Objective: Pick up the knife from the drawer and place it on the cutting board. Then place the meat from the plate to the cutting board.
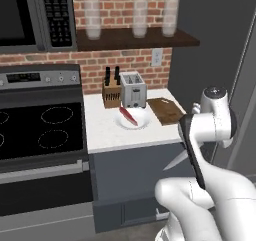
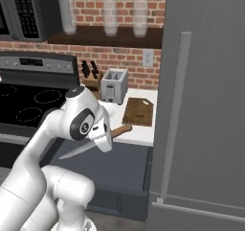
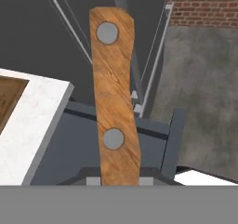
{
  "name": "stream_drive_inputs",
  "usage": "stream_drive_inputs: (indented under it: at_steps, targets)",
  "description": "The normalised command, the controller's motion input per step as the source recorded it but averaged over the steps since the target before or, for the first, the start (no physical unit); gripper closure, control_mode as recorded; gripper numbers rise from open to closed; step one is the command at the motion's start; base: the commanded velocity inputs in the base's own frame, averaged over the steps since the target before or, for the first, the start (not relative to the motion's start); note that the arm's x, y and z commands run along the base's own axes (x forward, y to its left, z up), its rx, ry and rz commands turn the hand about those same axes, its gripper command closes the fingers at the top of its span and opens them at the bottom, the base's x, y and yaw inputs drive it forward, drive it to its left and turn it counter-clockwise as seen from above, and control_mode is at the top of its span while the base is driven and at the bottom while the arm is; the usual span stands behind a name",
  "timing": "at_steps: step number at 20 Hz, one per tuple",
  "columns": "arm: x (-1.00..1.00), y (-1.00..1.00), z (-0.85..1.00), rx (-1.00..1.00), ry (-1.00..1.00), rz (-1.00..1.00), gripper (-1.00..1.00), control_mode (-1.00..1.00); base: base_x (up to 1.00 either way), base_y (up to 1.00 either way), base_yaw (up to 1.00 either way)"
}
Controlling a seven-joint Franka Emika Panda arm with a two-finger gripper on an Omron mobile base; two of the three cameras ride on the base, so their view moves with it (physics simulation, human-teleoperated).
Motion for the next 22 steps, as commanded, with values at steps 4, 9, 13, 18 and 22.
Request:
stream_drive_inputs:
  at_steps: [4, 9, 13, 18, 22]
  targets:
    - [0.24, 0.32, 0.01, 0.08, 0.0, -0.22, 1.0, -1.0, 0.0, 0.0, 0.0]
    - [0.34, 0.53, 0.05, 0.18, 0.0, -0.5, 1.0, -1.0, 0.0, 0.0, 0.0]
    - [0.43, 0.08, 0.12, 0.3, 0.0, -0.6, 1.0, -1.0, 0.0, 0.0, 0.0]
    - [0.5, -0.33, 0.06, 0.35, 0.0, -0.55, 1.0, -1.0, 0.0, 0.0, 0.0]
    - [0.67, -0.41, 0.0, 0.19, -0.01, -0.5, 1.0, -1.0, 0.0, 0.0, 0.0]
